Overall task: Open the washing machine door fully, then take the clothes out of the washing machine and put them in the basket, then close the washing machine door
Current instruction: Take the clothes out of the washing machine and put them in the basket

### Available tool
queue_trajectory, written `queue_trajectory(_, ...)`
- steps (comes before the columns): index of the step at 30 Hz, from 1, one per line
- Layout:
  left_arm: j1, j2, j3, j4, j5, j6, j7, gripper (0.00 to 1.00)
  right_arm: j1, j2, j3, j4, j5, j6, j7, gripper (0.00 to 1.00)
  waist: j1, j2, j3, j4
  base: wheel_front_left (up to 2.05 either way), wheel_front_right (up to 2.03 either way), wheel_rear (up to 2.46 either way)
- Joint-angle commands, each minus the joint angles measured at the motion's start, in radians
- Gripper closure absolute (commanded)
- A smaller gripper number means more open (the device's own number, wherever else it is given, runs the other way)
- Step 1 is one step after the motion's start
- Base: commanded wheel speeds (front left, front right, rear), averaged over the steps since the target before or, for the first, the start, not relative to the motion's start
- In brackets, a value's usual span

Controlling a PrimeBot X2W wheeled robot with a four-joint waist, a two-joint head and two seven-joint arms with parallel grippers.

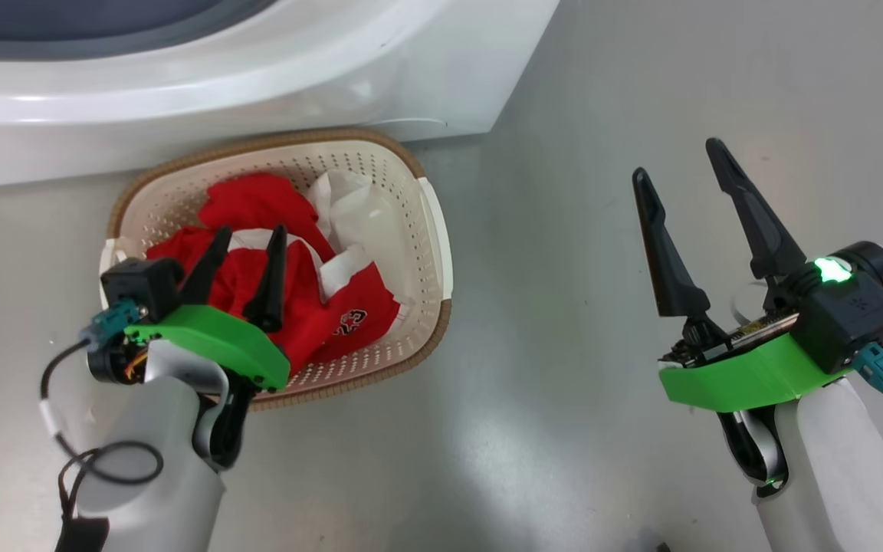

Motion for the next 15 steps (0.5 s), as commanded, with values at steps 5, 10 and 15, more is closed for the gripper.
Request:
queue_trajectory(5,0.113,0.023,0.052,-0.183,0.024,0.004,-0.012,0.00,0.041,0.004,0.005,-0.007,-0.005,0.005,-0.006,0.00,0.0000,0.0000,-0.040,0.011,0.00,0.00,0.00)
queue_trajectory(10,0.192,0.021,0.075,-0.332,0.022,0.002,-0.012,0.00,0.048,0.004,-0.010,-0.002,-0.005,0.005,-0.006,0.00,0.0000,0.0000,-0.073,0.009,0.00,0.00,0.00)
queue_trajectory(15,0.276,0.022,0.116,-0.524,0.066,0.019,-0.012,0.00,0.057,0.004,-0.027,0.008,-0.003,0.005,-0.006,0.00,0.0000,0.0000,-0.110,0.008,0.00,0.00,0.00)
